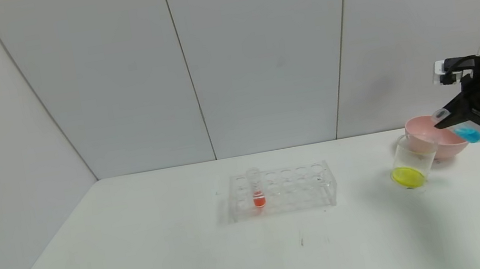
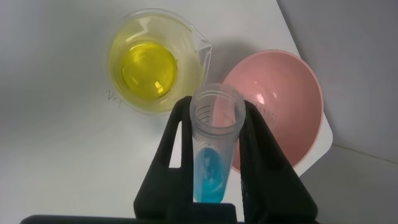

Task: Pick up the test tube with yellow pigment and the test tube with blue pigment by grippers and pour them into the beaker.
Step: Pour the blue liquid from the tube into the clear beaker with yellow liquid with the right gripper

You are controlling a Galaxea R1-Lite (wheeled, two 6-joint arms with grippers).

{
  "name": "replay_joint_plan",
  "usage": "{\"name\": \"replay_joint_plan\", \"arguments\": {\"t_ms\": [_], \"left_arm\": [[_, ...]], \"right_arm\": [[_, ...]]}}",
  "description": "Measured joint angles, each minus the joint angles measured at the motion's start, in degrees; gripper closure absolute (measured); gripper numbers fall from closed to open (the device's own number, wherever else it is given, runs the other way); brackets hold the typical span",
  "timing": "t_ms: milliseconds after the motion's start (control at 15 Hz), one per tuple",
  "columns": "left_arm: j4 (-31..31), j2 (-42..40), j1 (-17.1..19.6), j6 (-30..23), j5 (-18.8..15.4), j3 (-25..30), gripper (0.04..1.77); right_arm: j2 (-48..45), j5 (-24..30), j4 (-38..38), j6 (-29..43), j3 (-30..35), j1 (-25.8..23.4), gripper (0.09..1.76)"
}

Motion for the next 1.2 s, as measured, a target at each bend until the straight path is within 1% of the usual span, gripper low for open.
{"name": "replay_joint_plan", "arguments": {"t_ms": [267,533,733,933,1200], "left_arm": [[0.0,0.0,0.0,0.0,0.0,0.0,0.05],[0.0,0.0,0.0,0.0,0.0,0.0,0.05],[0.0,0.0,0.0,0.0,0.0,0.0,0.05],[0.0,0.0,0.0,0.0,0.0,0.0,0.05],[0.0,0.0,0.0,0.0,0.0,0.0,0.05]], "right_arm": [[-0.5,-3.9,1.0,-0.7,0.0,2.4,1.36],[-0.4,-9.2,1.2,-1.0,0.0,4.3,1.36],[0.2,-11.9,1.0,-1.1,0.0,5.6,1.36],[0.5,-16.4,1.3,-2.9,0.0,6.1,1.36],[1.0,-17.1,1.7,-3.2,0.0,6.4,1.36]]}}
